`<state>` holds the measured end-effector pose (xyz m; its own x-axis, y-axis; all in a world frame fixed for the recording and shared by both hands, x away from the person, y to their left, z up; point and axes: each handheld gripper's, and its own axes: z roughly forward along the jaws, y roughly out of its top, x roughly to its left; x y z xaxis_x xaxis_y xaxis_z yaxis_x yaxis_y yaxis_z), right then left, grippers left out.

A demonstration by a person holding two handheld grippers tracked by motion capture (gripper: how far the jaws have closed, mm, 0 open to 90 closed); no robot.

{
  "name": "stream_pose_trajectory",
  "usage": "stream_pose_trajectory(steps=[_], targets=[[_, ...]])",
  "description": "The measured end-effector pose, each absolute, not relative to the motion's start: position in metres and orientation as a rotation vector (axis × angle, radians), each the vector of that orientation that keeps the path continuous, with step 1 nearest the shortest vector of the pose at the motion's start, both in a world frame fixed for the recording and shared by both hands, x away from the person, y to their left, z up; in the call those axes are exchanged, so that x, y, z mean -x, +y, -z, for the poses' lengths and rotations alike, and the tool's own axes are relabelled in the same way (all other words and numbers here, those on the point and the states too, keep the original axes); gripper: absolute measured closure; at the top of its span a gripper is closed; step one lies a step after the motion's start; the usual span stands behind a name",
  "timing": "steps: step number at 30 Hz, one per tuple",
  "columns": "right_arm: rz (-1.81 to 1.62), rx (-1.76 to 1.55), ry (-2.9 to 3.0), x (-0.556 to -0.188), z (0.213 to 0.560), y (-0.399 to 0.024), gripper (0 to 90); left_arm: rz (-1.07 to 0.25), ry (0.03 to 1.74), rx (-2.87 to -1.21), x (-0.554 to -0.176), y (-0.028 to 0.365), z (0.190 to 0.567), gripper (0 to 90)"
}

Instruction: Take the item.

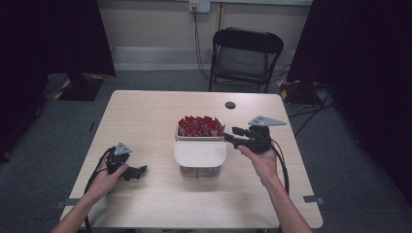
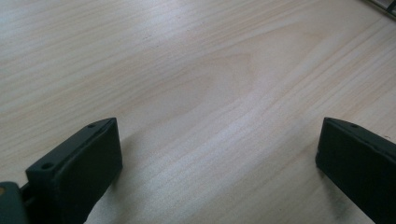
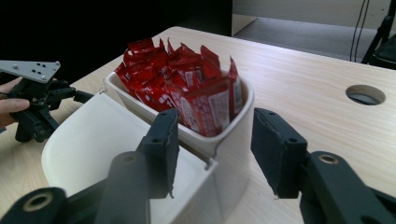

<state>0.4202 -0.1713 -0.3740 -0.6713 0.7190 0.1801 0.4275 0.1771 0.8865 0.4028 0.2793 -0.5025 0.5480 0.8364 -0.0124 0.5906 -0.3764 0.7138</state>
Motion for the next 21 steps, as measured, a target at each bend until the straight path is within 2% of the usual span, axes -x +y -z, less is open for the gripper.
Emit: stream_pose_trajectory(steps=[6,21], targets=[[-1.471,-1.087,2.205,-0.427,0.377,-0.157,47.7,-0.465,1.145,-2.105,-0.403,0.279,0.502,0.0],[-1.476,-1.109,2.179,-0.438,0.381,-0.147,63.7,-0.465,1.144,-2.105,-0.403,0.279,0.502,0.0]])
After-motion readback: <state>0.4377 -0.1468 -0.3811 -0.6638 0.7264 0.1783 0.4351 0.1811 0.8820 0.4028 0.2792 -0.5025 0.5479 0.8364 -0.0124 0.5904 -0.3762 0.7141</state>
